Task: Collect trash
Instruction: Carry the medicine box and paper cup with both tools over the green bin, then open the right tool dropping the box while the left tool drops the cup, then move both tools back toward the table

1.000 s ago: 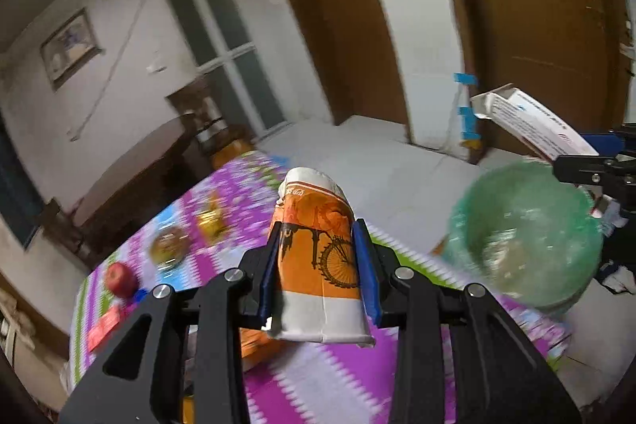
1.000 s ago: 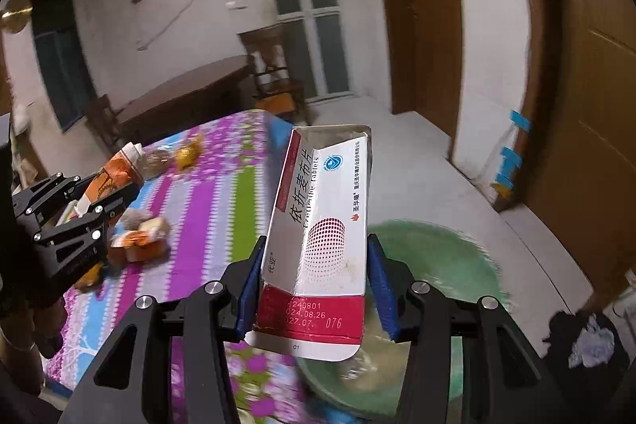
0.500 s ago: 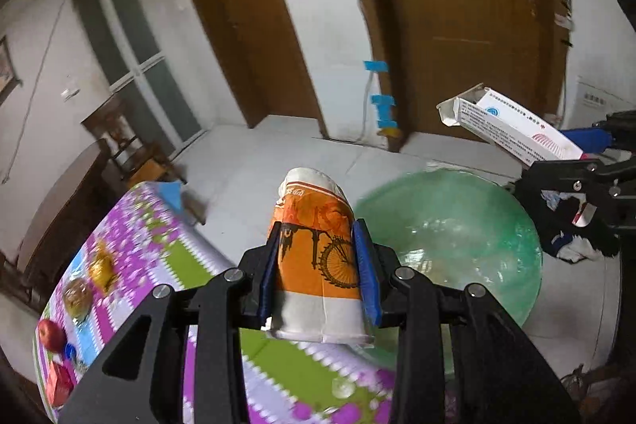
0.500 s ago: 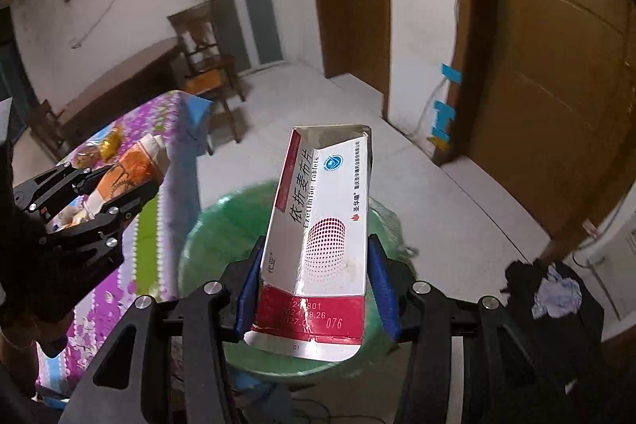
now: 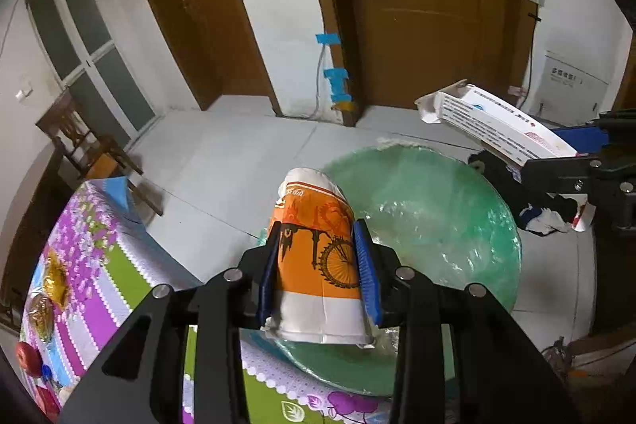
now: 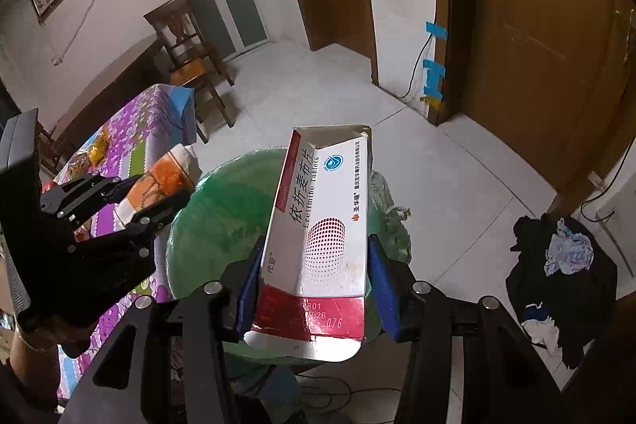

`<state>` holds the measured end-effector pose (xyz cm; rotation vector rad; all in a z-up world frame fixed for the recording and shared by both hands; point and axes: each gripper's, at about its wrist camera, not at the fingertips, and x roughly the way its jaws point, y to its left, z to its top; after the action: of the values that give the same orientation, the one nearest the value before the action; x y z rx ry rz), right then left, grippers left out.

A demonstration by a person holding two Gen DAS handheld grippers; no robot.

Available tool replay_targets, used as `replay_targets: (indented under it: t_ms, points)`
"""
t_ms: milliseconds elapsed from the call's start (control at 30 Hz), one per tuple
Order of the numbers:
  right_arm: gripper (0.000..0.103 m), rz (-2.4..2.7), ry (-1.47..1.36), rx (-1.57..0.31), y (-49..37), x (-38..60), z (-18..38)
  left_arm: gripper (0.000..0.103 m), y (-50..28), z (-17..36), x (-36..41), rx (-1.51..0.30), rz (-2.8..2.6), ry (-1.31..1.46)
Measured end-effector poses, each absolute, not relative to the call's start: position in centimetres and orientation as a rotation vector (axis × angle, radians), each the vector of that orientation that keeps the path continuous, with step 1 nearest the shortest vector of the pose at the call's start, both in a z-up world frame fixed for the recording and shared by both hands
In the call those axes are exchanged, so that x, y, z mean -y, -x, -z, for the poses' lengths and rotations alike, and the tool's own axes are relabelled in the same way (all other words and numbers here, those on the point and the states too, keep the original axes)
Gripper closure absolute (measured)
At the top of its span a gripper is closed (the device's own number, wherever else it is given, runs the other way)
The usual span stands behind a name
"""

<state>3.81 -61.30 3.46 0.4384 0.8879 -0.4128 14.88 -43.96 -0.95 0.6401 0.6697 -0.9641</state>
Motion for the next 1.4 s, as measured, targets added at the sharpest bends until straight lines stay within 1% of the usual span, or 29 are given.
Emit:
replay_targets:
  t_ms: [300, 467, 500, 533, 567, 600, 1167, 1400]
  points:
    - [0.053, 0.398, -0.461, -0.928, -7.0, 60.7, -2.1, 0.069, -15.8, 2.1, 44.5, -0.717, 0.976, -0.654]
    - [0.052, 0.404, -0.470, -0.940, -8.5, 60.6, -1.6, 0.066, -16.3, 2.6, 45.1, -0.734, 0.966, -0.667]
    - [0.051, 0.406, -0.465, -0.940, -8.8, 60.6, -1.5, 0.063, -16.5, 2.7, 45.2, -0.739, 0.961, -0.672]
    - [0.049, 0.403, -0.458, -0.943, -9.1, 60.6, -1.5, 0.053, -16.7, 2.8, 45.4, -0.742, 0.954, -0.679]
    - [0.039, 0.397, -0.448, -0.949, -9.5, 60.5, -1.3, 0.037, -16.9, 3.0, 45.4, -0.738, 0.939, -0.683]
    - [0.032, 0.412, -0.437, -0.947, -9.6, 60.5, -1.3, 0.032, -17.1, 3.0, 45.3, -0.734, 0.933, -0.680]
    - [0.034, 0.431, -0.460, -0.946, -8.6, 61.3, -0.1, 0.032, -16.9, 3.0, 43.1, -0.732, 0.907, -0.650]
    - [0.034, 0.477, -0.438, -0.906, -7.5, 60.4, 0.1, 0.032, -16.6, 2.8, 40.2, -0.702, 0.836, -0.580]
